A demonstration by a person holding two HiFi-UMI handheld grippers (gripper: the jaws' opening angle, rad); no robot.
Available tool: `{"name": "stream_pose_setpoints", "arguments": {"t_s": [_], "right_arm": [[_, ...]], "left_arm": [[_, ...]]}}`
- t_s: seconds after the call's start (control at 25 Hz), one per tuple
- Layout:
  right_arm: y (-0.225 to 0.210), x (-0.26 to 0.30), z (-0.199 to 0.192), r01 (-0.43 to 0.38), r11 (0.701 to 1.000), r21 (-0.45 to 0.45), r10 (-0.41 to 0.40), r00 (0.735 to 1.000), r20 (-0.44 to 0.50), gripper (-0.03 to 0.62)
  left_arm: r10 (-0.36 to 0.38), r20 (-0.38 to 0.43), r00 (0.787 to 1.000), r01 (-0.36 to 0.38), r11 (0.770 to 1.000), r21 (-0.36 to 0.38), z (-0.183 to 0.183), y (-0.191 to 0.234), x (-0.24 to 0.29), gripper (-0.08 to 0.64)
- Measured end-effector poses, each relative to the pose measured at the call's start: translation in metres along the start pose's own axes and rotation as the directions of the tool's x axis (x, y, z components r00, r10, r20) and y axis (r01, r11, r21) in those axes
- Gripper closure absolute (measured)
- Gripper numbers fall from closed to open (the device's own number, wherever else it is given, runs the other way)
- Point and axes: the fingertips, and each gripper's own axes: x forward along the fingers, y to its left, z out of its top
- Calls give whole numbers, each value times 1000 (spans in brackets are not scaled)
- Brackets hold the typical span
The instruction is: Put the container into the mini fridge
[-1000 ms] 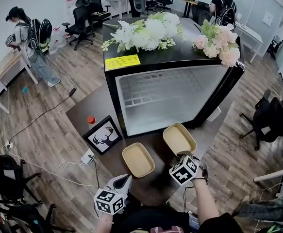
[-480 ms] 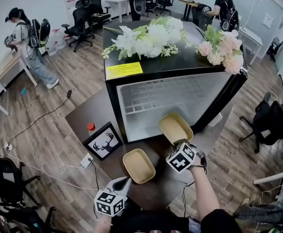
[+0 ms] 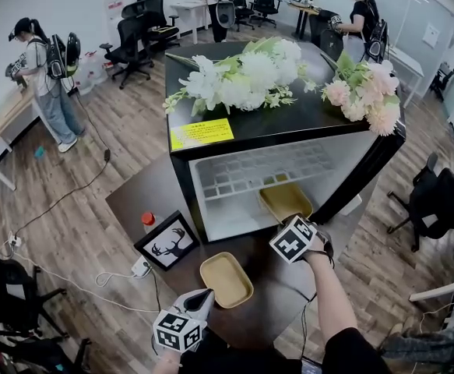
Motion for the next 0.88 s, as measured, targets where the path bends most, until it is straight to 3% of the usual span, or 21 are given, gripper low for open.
{"name": "stream_pose_setpoints", "arguments": {"t_s": [0.72,0.88], "right_arm": [[-20,44,18,-63,997,45,64,998,-12,563],[-28,44,23,-34,997,63,34,999,8,542]], "left_arm": [[102,-66,993,-104,994,-33,-9,35,5,551],[106,-64,992,-109,993,-41,-9,36,6,551]]}}
